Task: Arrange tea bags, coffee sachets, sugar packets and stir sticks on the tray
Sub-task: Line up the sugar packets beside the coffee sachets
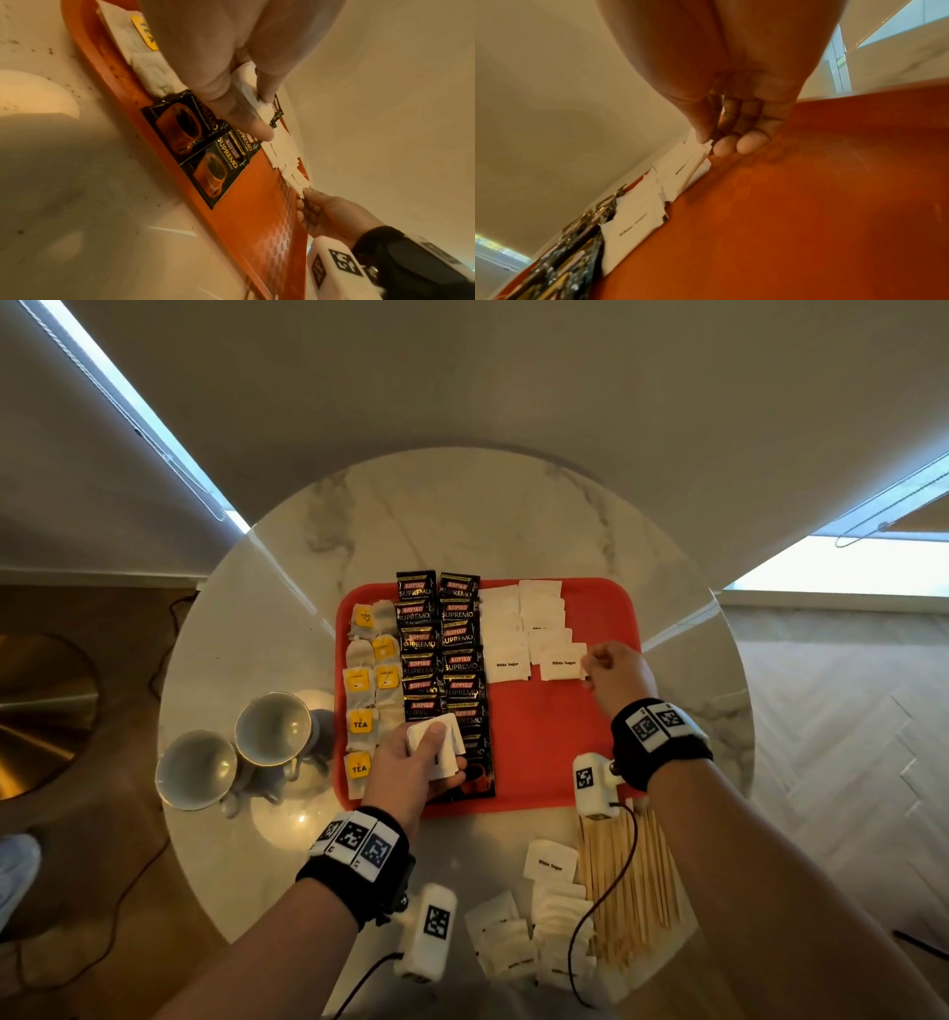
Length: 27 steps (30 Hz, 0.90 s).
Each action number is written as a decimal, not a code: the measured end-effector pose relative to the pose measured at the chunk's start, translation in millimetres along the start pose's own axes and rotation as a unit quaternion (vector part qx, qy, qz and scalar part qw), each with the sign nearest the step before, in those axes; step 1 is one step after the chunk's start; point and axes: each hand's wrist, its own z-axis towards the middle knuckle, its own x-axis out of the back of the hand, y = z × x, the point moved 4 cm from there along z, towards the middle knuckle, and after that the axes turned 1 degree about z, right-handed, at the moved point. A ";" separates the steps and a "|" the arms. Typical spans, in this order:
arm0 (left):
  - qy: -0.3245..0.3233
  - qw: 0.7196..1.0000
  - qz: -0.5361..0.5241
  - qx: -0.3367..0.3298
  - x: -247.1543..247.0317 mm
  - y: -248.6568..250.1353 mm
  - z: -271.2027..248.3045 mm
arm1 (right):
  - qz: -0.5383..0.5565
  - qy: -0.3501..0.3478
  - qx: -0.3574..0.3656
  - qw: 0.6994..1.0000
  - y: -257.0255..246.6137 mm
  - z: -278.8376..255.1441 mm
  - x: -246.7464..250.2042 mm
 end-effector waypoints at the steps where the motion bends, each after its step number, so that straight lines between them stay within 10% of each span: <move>1: 0.001 1.000 0.000 0.001 0.4 -0.5 0.0 | -0.005 0.000 -0.004 1.000 1.1 3.5 -2.6; 14: -0.019 0.993 -0.097 0.058 -10.1 2.1 3.3 | -0.070 0.029 0.032 0.997 -12.1 -16.4 -1.9; 22: -0.037 0.999 -0.036 0.007 -22.7 7.2 4.0 | 0.000 -0.182 0.099 0.978 -28.9 -99.2 -46.0; 27: -0.035 0.998 0.034 -0.047 -21.2 7.9 5.2 | 0.086 -0.181 0.089 0.976 -25.0 -110.6 -66.8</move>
